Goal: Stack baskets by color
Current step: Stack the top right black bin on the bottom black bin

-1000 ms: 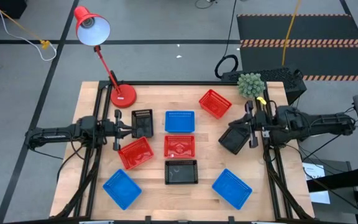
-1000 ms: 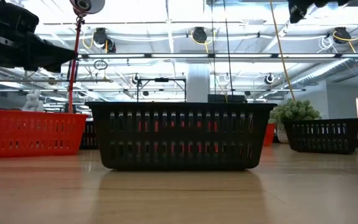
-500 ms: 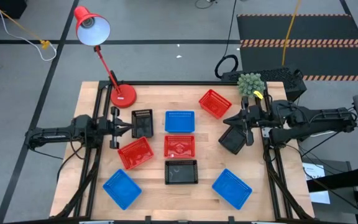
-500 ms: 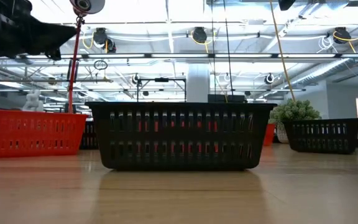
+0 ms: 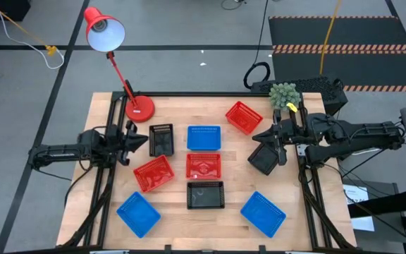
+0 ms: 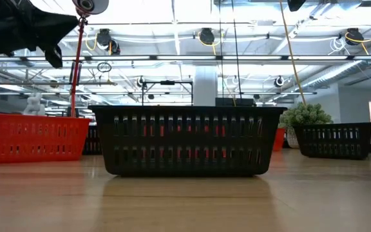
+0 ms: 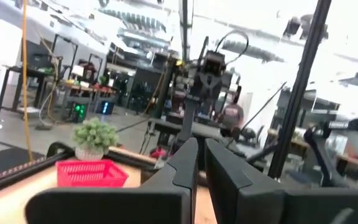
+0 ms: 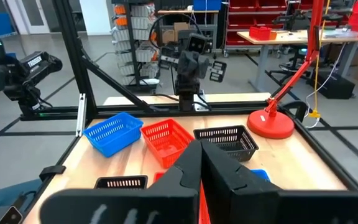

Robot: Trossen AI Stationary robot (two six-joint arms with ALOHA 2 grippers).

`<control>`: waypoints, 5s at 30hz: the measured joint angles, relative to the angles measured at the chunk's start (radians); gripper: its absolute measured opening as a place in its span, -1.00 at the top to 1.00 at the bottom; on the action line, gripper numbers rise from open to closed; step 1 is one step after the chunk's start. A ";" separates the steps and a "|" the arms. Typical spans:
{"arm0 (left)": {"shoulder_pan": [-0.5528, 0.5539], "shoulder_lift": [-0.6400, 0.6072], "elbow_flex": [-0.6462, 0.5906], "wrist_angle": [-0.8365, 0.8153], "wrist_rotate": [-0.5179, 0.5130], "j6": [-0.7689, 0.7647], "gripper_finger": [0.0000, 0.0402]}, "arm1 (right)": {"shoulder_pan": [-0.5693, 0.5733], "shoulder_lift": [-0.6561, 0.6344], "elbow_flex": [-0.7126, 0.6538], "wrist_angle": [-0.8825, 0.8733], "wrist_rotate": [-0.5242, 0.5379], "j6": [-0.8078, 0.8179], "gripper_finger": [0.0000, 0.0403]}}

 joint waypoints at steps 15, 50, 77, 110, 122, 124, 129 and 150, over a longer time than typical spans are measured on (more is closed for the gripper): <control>0.000 0.292 0.560 -0.386 -0.005 0.126 0.85 | 0.000 0.000 0.000 0.001 0.001 0.001 1.00; -0.019 1.016 0.923 -0.640 0.088 0.363 0.85 | 0.195 0.336 0.168 -0.500 0.124 0.240 1.00; -0.086 1.068 0.923 -0.609 0.090 0.388 0.85 | 0.392 0.381 0.029 -0.821 0.209 0.517 0.98; -0.092 1.068 0.923 -0.618 0.090 0.396 0.85 | 0.400 0.378 -0.098 -0.769 0.196 0.254 0.33; -0.092 1.068 0.923 -0.618 0.089 0.400 0.85 | 0.400 0.378 -0.143 -0.708 0.120 0.256 0.46; -0.092 1.068 0.923 -0.617 0.089 0.404 0.85 | 0.398 0.378 -0.143 -0.708 0.120 0.254 0.47; -0.092 1.068 0.923 -0.617 0.089 0.408 0.85 | 0.397 0.390 -0.143 -0.701 0.122 0.250 0.47; -0.092 1.068 0.923 -0.615 0.089 0.408 0.85 | 0.304 0.502 -0.133 -0.561 0.068 0.184 0.95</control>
